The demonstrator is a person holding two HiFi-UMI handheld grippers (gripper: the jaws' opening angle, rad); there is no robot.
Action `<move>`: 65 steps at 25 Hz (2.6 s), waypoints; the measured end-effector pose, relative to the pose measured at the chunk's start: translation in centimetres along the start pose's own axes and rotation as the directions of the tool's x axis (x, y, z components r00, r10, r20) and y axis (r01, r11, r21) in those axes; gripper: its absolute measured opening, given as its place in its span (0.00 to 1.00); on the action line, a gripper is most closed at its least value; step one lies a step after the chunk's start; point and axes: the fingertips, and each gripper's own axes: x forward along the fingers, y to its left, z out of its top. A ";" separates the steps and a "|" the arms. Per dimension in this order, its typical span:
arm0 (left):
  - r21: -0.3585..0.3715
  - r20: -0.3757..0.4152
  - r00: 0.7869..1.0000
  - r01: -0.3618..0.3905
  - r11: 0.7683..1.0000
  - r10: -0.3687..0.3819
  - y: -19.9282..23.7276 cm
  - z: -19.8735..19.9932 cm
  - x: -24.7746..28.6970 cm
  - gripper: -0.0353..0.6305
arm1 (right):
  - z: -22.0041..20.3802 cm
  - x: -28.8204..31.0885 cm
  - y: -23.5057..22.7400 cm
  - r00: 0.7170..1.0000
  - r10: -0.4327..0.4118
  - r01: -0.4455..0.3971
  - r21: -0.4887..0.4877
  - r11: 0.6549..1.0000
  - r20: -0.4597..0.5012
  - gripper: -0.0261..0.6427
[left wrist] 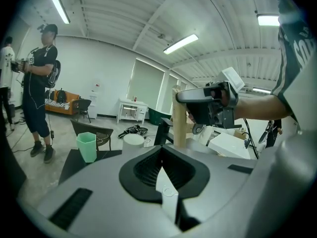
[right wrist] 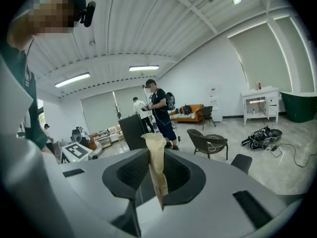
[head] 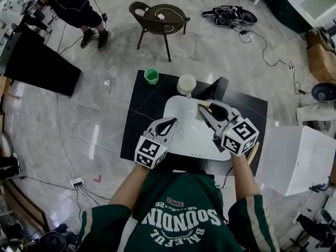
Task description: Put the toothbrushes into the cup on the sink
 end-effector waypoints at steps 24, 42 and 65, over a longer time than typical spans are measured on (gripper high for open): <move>-0.060 -0.025 0.998 -0.064 0.996 0.062 3.8 -1.6 -1.0 0.07 | 6.2 8.5 -9.2 0.934 -0.216 0.183 0.138 0.973 0.286 0.18; -0.088 -0.047 0.996 -0.079 0.993 0.075 5.8 -2.2 -0.7 0.07 | -0.4 12.1 -11.6 0.948 -0.274 0.208 0.332 0.920 0.164 0.18; -0.056 0.003 0.999 -0.038 0.998 0.038 3.4 -0.9 -1.8 0.07 | 2.3 7.2 -11.7 0.879 -0.431 0.356 0.322 0.877 0.202 0.34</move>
